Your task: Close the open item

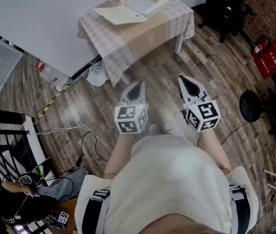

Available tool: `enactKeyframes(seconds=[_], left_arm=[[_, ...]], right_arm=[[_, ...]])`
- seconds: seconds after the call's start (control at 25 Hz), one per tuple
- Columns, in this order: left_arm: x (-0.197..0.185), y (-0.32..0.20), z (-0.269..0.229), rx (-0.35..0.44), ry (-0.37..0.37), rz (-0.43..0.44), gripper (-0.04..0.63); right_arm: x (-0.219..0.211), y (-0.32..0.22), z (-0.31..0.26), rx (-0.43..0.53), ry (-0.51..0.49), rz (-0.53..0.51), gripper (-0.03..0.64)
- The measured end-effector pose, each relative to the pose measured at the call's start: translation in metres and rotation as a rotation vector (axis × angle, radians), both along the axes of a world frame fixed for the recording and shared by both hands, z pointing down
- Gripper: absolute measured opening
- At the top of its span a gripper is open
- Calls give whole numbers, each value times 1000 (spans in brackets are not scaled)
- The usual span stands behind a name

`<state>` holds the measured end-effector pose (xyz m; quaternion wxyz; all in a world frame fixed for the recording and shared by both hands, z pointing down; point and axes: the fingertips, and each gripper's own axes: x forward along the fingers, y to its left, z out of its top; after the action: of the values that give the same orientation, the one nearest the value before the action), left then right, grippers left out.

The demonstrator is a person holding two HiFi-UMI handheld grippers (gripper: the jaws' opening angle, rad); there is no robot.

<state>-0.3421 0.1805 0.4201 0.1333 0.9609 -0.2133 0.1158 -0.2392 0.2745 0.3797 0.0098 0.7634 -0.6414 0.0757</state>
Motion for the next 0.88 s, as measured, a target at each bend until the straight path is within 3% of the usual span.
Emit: enactKeyframes(seconds=[0.52, 0.88], left_arm=[[1, -38, 6, 12, -5, 17, 3], [1, -76, 15, -2, -18, 31, 3]], right_arm=[[-2, -43, 7, -12, 5, -15, -2], [-1, -82, 11, 13, -62, -5, 0]])
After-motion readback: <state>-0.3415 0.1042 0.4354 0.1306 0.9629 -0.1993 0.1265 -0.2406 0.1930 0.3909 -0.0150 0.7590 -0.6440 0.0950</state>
